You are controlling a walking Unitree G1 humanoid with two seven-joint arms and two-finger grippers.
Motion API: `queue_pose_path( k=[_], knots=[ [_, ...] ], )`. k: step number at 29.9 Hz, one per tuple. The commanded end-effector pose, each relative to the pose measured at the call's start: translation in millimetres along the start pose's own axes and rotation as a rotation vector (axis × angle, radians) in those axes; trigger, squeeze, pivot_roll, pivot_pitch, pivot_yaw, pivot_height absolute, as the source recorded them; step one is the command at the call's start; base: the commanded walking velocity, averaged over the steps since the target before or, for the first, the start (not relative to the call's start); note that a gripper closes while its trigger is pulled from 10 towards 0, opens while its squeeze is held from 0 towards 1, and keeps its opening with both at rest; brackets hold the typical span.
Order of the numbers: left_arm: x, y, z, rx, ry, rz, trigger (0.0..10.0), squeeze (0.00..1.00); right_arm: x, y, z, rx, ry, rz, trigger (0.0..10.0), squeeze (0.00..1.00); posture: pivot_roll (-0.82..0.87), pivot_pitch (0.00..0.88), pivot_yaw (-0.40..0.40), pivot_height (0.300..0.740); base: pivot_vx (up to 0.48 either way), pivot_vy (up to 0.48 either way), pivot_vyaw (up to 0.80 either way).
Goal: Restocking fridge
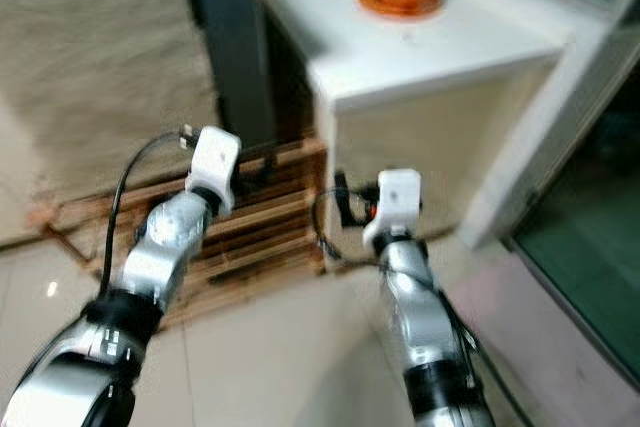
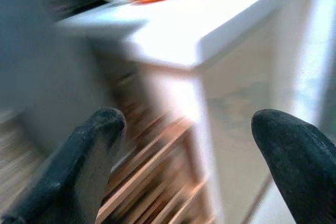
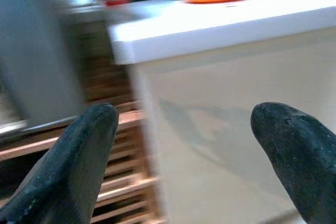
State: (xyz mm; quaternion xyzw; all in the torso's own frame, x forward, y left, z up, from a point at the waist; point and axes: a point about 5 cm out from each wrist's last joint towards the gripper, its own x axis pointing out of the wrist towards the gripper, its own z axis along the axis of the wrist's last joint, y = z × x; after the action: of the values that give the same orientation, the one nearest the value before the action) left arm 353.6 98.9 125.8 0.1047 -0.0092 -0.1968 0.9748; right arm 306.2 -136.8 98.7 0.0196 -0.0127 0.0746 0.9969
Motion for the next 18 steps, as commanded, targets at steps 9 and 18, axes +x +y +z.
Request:
queue_pose_path(
  k=[9,18],
  knots=[
    [2.5,-7.5,0.9,0.005,0.000,-0.006,10.0,0.00,-0.4,-17.4,4.5,-0.008,-0.032,-0.077,10.0,0.00,-0.10,0.000,0.013,0.740,0.000,0.000,-0.61],
    [-14.4,8.7,-20.4,-0.183,-0.002,0.087,10.0,0.00,-12.5,-43.3,0.1,-0.022,-0.044,-0.248,10.0,0.00,-0.10,0.000,0.009,0.740,0.000,0.000,-0.62]
  ],
)
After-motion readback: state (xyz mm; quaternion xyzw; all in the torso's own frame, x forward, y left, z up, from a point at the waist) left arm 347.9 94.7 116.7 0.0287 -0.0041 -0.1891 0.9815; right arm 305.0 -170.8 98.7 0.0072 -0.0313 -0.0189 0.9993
